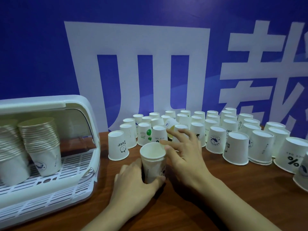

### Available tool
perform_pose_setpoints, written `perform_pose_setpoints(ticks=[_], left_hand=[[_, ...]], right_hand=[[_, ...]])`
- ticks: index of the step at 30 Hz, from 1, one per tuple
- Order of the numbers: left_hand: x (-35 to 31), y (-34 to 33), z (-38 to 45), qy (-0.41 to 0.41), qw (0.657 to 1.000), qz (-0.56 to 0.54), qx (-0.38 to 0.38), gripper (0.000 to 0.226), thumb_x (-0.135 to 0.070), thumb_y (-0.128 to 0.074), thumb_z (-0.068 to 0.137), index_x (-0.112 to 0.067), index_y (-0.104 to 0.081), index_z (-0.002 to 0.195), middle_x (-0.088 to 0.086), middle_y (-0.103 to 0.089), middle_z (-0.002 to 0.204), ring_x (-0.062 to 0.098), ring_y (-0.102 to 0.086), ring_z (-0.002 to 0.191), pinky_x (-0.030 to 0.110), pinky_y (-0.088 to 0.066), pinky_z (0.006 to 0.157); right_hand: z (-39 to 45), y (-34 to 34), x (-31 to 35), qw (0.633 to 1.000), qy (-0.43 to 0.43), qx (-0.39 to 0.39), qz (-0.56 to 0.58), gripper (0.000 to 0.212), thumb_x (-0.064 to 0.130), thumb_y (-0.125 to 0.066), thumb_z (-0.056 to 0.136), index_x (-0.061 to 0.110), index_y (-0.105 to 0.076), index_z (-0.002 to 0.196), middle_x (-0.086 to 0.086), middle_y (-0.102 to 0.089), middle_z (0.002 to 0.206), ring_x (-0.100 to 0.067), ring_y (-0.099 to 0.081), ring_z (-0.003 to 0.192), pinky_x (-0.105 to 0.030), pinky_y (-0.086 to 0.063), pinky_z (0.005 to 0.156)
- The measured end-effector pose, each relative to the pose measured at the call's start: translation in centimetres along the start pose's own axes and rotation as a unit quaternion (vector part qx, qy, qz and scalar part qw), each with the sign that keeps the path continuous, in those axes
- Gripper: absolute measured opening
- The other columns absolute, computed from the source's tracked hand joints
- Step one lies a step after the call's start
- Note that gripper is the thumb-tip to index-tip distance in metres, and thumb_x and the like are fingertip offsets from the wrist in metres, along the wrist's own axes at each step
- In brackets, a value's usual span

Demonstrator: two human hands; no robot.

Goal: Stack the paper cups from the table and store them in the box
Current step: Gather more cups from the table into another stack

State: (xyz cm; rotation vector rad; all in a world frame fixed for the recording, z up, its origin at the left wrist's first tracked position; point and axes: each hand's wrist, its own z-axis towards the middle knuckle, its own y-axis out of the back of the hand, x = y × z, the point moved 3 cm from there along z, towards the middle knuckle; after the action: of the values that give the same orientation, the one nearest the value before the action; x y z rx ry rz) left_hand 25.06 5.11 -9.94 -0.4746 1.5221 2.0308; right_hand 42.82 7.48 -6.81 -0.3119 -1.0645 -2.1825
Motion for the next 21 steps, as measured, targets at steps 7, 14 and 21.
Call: perform_pose_setpoints(ticks=[7,14,21], left_hand=[[-0.7,0.3,0.1,0.023,0.999,0.013,0.021,0.058,-0.084,-0.06,0.074,-0.043,-0.052,0.115,-0.025,-0.054,0.101,0.007,-0.05,0.114,0.036,-0.046,0.104],[-0.6,0.3,0.4,0.028,0.999,0.023,0.028,0.055,-0.081,-0.061,0.077,-0.043,-0.051,0.114,-0.025,-0.055,0.105,0.006,-0.046,0.116,0.035,-0.042,0.103],[-0.2,-0.1,0.2,0.01,1.0,0.024,0.015,0.056,-0.083,-0.059,0.077,-0.042,-0.053,0.115,-0.026,-0.057,0.11,0.006,-0.048,0.114,0.034,-0.041,0.098]], right_hand=[[3.7,1.9,-2.9,0.994,-0.073,-0.01,-0.078,0.061,0.029,-0.046,0.098,0.032,-0.034,0.158,0.008,-0.031,0.165,-0.016,-0.013,0.156,-0.046,-0.022,0.122],[2.9,1.6,-5.3,0.97,-0.078,0.031,-0.228,0.099,0.033,-0.069,0.084,0.033,-0.008,0.163,-0.003,-0.039,0.14,-0.027,-0.034,0.133,-0.037,-0.034,0.111],[1.8,3.1,-5.3,0.967,-0.192,-0.004,-0.17,0.037,0.021,-0.068,0.081,0.023,-0.041,0.105,-0.004,-0.05,0.114,-0.029,-0.055,0.099,-0.041,-0.048,0.081]])
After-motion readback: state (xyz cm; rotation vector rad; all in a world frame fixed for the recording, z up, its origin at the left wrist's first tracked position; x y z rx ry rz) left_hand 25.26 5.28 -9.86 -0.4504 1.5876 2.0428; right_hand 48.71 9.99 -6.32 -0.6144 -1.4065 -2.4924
